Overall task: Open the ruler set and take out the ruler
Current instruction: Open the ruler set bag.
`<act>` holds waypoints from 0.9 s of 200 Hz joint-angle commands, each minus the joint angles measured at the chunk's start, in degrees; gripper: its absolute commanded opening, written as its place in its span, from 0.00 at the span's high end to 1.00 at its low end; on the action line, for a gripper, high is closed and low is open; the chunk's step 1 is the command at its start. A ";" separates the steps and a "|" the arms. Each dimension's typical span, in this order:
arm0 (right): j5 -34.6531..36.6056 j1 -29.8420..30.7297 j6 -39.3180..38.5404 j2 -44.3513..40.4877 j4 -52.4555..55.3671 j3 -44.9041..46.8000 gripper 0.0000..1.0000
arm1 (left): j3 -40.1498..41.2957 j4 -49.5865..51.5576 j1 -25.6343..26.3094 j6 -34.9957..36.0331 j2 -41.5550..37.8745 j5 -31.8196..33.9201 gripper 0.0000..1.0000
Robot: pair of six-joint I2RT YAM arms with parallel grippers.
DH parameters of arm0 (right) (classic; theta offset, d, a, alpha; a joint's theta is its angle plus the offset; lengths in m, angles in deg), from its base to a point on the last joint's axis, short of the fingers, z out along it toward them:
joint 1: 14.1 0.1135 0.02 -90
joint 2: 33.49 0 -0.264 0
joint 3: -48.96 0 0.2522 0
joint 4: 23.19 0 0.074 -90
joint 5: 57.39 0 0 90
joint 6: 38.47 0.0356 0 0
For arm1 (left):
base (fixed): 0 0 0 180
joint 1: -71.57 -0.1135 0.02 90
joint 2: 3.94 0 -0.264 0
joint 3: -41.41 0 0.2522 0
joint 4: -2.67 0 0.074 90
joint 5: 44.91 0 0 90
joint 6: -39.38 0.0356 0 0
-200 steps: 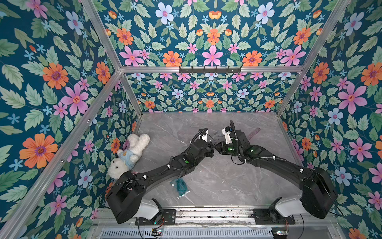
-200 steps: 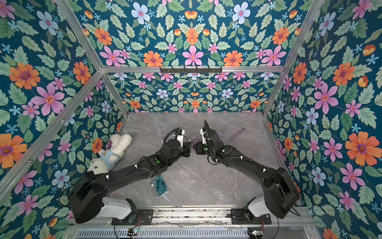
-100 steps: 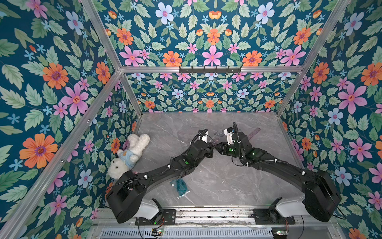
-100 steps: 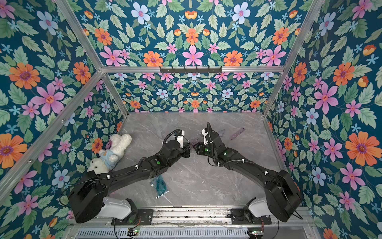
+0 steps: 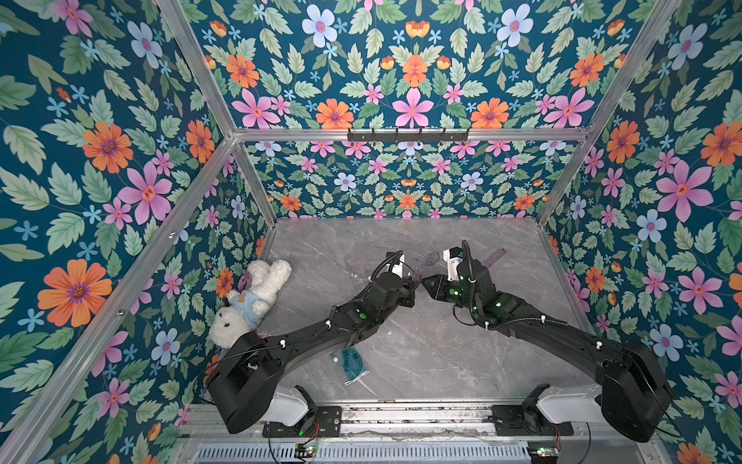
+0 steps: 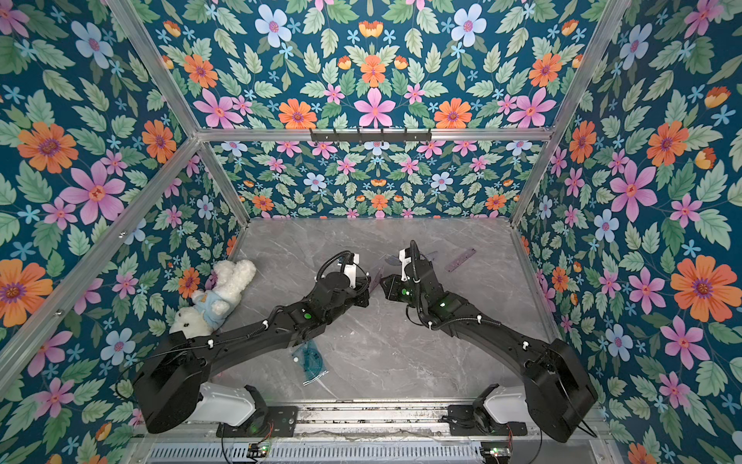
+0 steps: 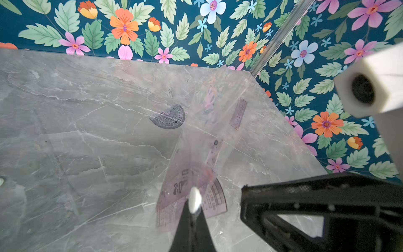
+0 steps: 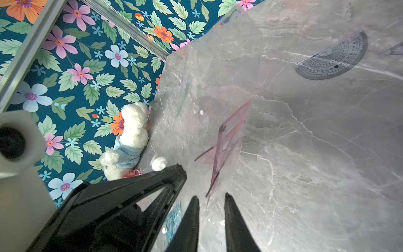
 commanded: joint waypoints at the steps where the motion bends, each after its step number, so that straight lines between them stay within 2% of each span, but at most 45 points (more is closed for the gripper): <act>1: -0.01 0.04 0.66 -0.10 -1.38 -0.56 0.77 | -0.11 -2.15 0.09 -0.13 -0.15 0.11 1.00; 42: -0.92 0.08 0.93 0.56 -0.57 -1.37 0.77 | -0.16 -2.04 0.10 -0.15 -0.06 0.29 1.00; 115: -2.44 0.10 1.30 4.03 -0.56 -2.35 0.70 | -0.77 -1.89 0.13 -0.18 0.83 -0.23 1.00; 155: -2.57 0.11 1.16 5.15 0.08 -2.78 0.71 | -0.81 -1.89 0.10 -0.05 1.05 -0.31 1.00; 180: -2.75 0.09 1.09 5.93 0.17 -3.14 0.75 | -0.99 -1.80 0.10 0.22 1.09 -0.23 1.00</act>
